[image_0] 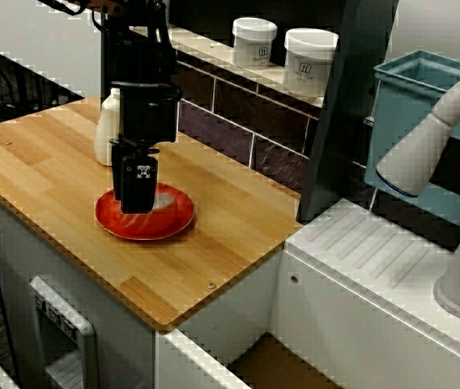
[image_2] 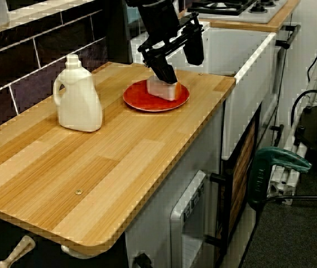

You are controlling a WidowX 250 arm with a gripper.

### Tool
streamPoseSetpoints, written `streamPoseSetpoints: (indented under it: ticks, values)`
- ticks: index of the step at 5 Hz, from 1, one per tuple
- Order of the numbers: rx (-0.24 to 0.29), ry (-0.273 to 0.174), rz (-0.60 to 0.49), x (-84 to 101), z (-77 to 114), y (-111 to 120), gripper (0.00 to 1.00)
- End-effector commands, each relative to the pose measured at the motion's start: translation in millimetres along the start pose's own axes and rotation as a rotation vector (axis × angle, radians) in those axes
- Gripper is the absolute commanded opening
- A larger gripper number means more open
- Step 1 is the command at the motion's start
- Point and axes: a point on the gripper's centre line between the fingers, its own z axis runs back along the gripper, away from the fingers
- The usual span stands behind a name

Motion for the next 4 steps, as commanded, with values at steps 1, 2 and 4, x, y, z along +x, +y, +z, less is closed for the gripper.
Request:
streamPoseSetpoints:
  ticks: [1, 2, 4]
  values:
    - [0.039, -0.048, -0.013, 6.7, 10.3, -0.1, 1.00]
    - [0.035, -0.046, 0.002, 7.7, 6.9, 3.6, 1.00]
    - [0.032, -0.062, 0.031, 9.5, 8.3, 13.9, 1.00]
